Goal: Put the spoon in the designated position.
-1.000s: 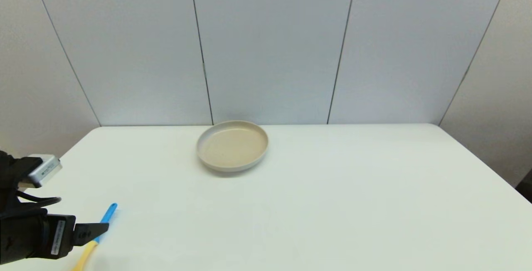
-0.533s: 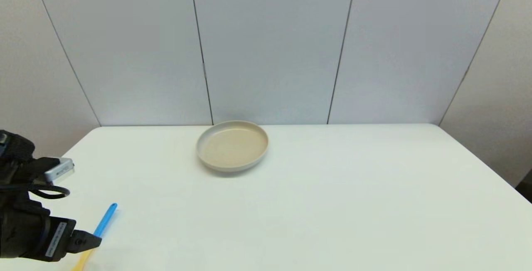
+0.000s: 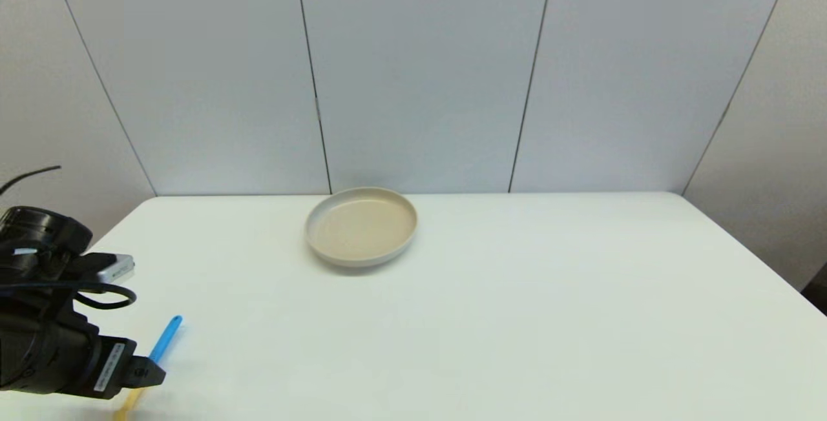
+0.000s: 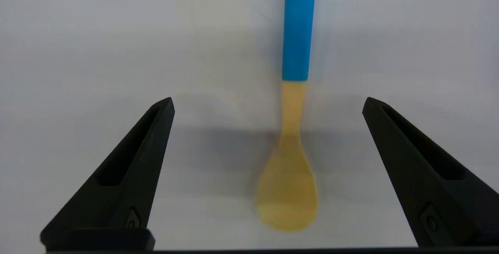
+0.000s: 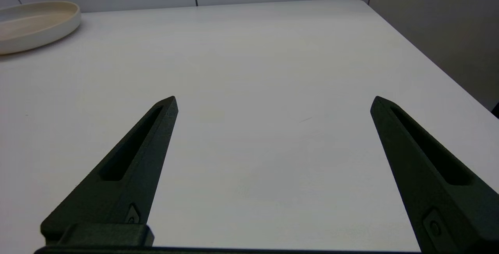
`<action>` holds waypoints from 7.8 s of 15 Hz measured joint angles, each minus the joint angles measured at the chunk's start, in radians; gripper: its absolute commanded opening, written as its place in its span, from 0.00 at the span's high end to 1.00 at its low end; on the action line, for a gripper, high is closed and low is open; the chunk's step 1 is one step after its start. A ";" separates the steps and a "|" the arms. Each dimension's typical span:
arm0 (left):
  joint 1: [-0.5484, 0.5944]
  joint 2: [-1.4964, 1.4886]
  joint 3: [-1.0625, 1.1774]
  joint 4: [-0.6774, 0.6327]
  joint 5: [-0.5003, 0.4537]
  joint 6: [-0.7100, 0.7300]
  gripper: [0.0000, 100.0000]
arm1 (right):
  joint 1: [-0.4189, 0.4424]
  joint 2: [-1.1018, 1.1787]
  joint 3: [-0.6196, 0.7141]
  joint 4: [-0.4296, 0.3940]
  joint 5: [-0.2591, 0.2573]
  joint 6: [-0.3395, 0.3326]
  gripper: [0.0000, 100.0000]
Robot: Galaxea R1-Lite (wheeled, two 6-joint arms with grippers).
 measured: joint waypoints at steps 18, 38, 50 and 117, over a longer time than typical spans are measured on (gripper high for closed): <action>-0.003 0.085 0.058 -0.124 -0.013 -0.015 1.00 | 0.000 0.000 0.000 0.000 0.000 0.000 0.00; -0.046 0.211 -0.270 -0.243 -0.061 -0.013 1.00 | 0.000 0.000 0.000 0.000 0.000 0.000 0.00; -0.190 0.570 -0.606 -0.500 -0.056 -0.240 1.00 | 0.000 0.000 0.000 0.000 0.000 0.000 0.00; -0.034 -1.432 0.703 -0.431 -0.103 -0.055 0.00 | 0.000 0.000 0.000 0.000 0.000 0.000 0.00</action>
